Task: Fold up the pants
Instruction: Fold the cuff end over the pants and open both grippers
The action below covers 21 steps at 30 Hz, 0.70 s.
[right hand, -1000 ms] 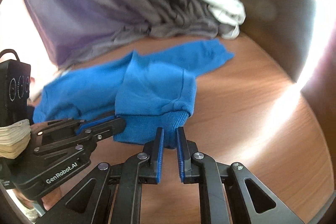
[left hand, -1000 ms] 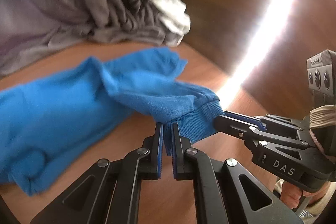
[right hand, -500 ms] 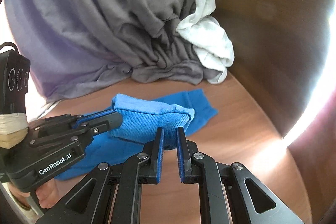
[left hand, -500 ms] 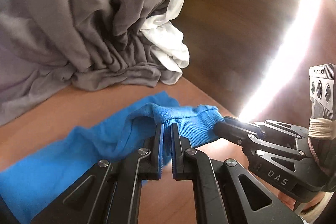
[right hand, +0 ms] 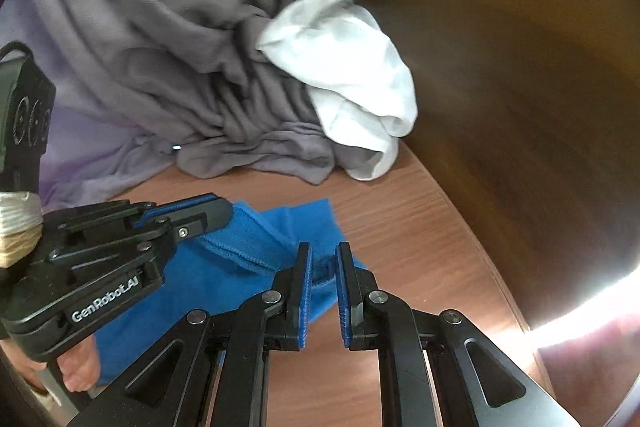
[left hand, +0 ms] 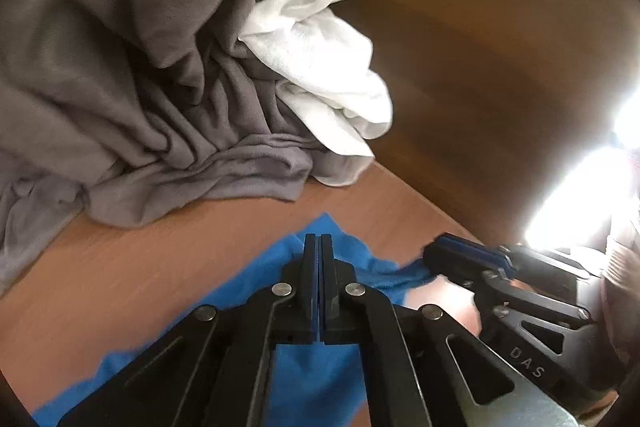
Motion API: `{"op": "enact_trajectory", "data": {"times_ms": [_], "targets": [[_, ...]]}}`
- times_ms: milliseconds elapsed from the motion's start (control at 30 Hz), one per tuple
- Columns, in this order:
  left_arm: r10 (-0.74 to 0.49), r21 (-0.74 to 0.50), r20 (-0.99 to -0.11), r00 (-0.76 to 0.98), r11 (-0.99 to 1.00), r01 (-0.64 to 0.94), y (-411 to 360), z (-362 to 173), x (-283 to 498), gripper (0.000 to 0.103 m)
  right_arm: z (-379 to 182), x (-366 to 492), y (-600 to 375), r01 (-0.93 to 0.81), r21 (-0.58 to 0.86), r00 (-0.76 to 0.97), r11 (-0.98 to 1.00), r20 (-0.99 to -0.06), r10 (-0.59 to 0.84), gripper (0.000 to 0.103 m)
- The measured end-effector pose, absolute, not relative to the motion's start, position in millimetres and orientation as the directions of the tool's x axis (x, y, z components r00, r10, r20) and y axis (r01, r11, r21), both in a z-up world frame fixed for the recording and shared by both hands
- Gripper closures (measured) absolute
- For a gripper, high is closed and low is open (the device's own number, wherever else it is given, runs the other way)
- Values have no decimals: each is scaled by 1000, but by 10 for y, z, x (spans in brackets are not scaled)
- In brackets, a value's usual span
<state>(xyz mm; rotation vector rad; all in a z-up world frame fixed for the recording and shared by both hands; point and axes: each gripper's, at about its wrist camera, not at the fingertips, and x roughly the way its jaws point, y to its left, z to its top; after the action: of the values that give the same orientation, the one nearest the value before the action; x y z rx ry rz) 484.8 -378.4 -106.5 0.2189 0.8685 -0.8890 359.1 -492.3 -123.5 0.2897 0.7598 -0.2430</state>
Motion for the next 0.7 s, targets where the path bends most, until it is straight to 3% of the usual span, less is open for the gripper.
{"op": "enact_trajectory", "data": {"times_ms": [200,233,367,600,700], "targets": [[-570,-182,-756,323,656,732,-3900,-1166,5090,100,-1363,3724,-5142,359,141,681,922,-716,-156,96],[-582,-203,-745,326,663,720,-3844,-1132,5115,94,-1375,3729,-5170,362,151,680,920,-717,-150,96],[-585,-176,-712,389,684,708,-3593,-962,5056,78,-1355,3687,-5233,391,154,676,907,-717,-170,72],[-495,-66,-698,517,764,642,-2923,-828,4715,67,-1334,3674,-5141,344,161,694,925,-707,-136,72],[-464,-75,-705,536,800,595,-2543,-875,4510,67,-1345,3683,-5038,313,176,693,933,-715,-98,72]]}}
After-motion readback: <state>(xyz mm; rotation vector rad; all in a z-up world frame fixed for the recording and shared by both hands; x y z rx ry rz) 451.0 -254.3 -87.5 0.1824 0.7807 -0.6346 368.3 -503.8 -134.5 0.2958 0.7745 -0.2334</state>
